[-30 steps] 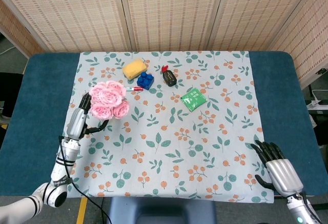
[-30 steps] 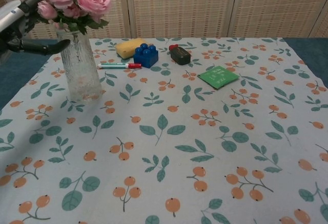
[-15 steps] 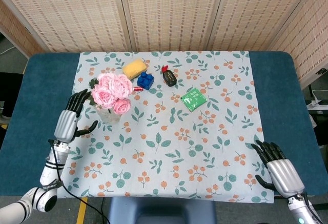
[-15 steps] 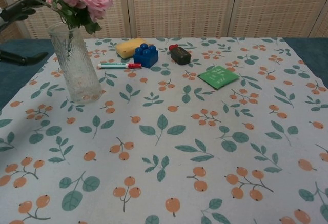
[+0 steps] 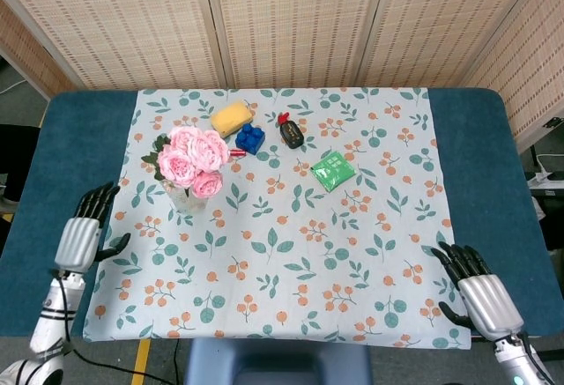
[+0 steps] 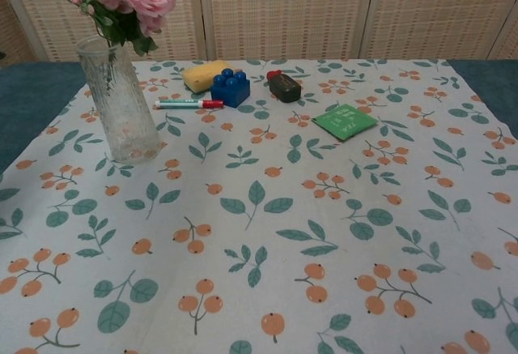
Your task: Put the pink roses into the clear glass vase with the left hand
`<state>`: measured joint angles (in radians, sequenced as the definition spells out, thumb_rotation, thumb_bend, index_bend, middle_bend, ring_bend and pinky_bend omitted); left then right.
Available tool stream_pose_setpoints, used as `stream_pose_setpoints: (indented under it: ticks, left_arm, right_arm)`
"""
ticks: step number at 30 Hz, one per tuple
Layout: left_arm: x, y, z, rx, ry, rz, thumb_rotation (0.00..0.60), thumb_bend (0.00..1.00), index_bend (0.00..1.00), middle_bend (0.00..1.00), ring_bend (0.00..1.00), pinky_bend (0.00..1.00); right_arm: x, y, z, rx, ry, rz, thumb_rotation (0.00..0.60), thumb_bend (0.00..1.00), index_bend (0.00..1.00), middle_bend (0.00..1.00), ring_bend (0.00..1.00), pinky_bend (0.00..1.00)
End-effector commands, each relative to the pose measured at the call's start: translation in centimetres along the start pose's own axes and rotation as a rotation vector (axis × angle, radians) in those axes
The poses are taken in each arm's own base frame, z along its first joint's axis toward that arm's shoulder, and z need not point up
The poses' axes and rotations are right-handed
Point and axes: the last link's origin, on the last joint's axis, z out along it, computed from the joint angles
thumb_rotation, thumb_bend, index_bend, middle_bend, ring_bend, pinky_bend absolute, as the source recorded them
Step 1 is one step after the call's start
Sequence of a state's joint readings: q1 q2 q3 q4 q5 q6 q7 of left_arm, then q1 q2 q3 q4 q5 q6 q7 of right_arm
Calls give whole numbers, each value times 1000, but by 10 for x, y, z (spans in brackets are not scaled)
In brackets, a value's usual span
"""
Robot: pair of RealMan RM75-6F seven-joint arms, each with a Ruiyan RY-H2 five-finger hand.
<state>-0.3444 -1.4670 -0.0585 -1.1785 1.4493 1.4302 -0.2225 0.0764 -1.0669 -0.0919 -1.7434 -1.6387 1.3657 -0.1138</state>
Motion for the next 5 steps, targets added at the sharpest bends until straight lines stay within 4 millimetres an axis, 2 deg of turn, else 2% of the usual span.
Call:
stream_pose_setpoints:
  ticks: [1, 3, 5]
  left_arm:
    - [13, -14, -53, 29, 13, 77, 600, 314, 0, 0, 0, 72]
    - [15, -19, -70, 38, 14, 115, 600, 313, 0, 0, 0, 69]
    - [21, -23, -78, 36, -12, 178, 600, 317, 0, 0, 0, 67]
  right_arm:
    - [-2, -1, 0, 1, -5, -7, 600, 213, 0, 0, 0, 0]
    - [-4, -3, 1, 4, -10, -13, 600, 213, 0, 0, 0, 0]
    - [-6, -4, 1, 4, -14, -21, 600, 213, 0, 0, 0, 0]
